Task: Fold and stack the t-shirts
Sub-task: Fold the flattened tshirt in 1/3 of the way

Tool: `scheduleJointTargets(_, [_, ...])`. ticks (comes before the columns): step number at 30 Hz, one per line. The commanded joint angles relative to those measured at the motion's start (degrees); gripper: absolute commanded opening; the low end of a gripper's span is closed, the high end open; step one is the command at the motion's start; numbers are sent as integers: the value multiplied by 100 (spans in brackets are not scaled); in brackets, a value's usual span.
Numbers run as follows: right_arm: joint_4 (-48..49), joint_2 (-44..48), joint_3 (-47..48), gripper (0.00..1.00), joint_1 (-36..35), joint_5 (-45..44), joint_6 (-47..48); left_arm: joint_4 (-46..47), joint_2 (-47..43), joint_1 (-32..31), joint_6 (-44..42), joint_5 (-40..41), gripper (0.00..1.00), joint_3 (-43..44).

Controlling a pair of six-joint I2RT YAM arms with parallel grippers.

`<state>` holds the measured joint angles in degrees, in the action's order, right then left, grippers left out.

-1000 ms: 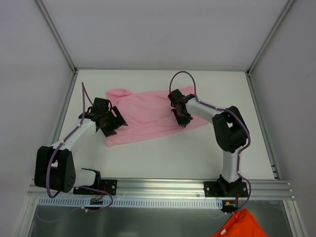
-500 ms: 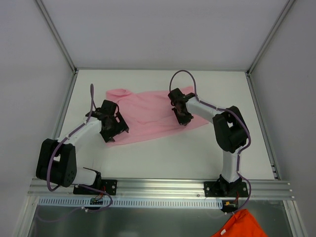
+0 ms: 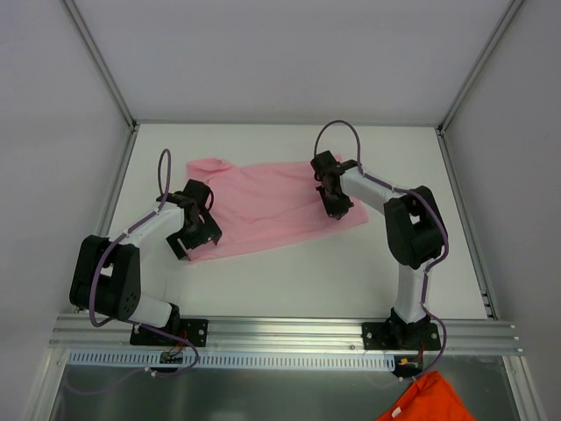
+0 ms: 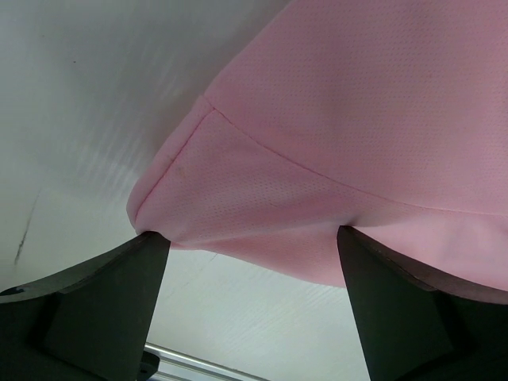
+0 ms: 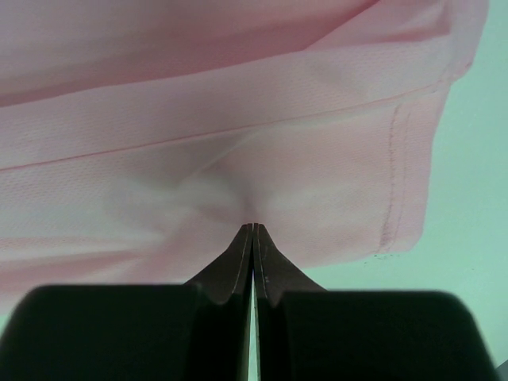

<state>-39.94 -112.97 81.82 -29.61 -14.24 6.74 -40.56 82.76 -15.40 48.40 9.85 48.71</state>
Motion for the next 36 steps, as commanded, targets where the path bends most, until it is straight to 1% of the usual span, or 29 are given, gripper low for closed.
scheduleJointTargets(1, [-128,345,124,1,69,26,55,-286,21,10,11,369,89,95])
scheduleJointTargets(5, [-119,328,202,1,139,9,11,-339,82,10,3,483,90,174])
scheduleJointTargets(7, [-197,276,360,1,209,-87,-6,-435,170,19,-24,562,91,218])
scheduleJointTargets(11, [-356,222,817,1,402,-298,-120,-409,74,37,-24,632,91,139])
scheduleJointTargets(14, [-374,258,1265,1,482,-579,-94,-427,65,81,-15,624,92,156])
scheduleJointTargets(15, [-452,197,1579,1,517,-623,-59,-427,73,81,-15,641,92,165])
scheduleJointTargets(18, [-908,-93,2326,1,648,-536,11,-471,82,90,-24,703,92,183])
scheduleJointTargets(19, [-945,-198,2373,1,675,-510,-15,-506,82,98,11,781,92,200])
scheduleJointTargets(27, [-927,-287,1908,1,719,-98,-129,-629,-23,195,-24,922,92,157])
scheduleJointTargets(33, [-936,-68,1715,13,728,228,-59,-612,-58,257,-33,896,93,262])
scheduleJointTargets(34, [-954,-59,1706,18,719,255,-16,-542,-102,265,-50,818,94,271])
scheduleJointTargets(36, [-963,-6,1697,21,719,343,37,-253,-294,265,-94,599,96,279])
